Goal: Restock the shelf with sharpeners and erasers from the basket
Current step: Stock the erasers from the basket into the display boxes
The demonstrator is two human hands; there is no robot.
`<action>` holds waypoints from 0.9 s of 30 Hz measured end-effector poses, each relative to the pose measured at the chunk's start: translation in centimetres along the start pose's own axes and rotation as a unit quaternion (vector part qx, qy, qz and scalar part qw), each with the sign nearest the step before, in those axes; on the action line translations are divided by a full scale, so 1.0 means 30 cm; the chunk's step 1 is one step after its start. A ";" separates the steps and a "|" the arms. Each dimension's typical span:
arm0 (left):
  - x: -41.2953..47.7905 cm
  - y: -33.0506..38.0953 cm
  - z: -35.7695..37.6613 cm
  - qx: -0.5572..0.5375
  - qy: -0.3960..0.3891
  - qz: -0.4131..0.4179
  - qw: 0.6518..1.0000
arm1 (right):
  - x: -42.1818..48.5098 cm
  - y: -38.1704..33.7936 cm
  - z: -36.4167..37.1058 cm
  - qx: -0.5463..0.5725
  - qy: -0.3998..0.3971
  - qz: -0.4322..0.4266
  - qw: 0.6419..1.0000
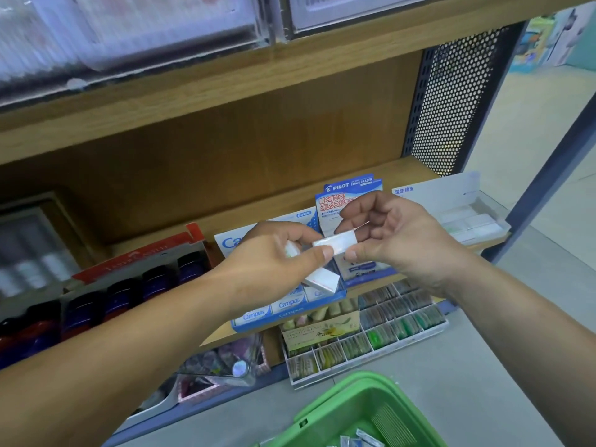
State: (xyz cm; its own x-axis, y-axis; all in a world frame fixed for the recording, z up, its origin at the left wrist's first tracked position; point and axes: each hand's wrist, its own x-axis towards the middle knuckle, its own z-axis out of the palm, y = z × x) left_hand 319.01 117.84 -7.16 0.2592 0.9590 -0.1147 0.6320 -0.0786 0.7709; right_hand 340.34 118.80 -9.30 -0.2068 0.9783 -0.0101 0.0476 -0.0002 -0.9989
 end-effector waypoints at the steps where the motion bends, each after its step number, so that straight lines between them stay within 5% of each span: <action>1: 0.014 0.009 0.012 -0.002 -0.002 -0.001 1.000 | -0.006 -0.001 -0.019 0.003 0.011 0.000 1.000; 7: 0.170 0.138 0.159 0.077 -0.056 0.011 0.995 | -0.051 0.029 -0.217 0.071 0.106 0.014 0.992; 11: 0.320 0.222 0.258 0.161 -0.052 0.030 0.985 | -0.082 0.125 -0.424 -0.027 0.386 0.032 0.922; 13: 0.395 0.256 0.304 0.172 -0.048 0.022 0.984 | -0.106 0.181 -0.491 -0.089 0.452 0.044 0.887; 20: 0.609 0.342 0.485 0.202 -0.075 0.061 0.975 | -0.117 0.321 -0.545 -0.120 0.412 0.087 0.899; 27: 0.731 0.377 0.618 0.209 -0.116 0.071 0.968 | -0.113 0.342 -0.555 0.015 0.379 0.086 0.921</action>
State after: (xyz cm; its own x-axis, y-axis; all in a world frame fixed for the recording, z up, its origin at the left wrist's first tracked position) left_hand 345.39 132.93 -12.58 0.4913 0.8473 -0.2018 0.8061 -0.3546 0.4738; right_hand 357.81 118.93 -18.74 0.5435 0.8268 -0.1448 -0.0133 -0.1640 -0.9864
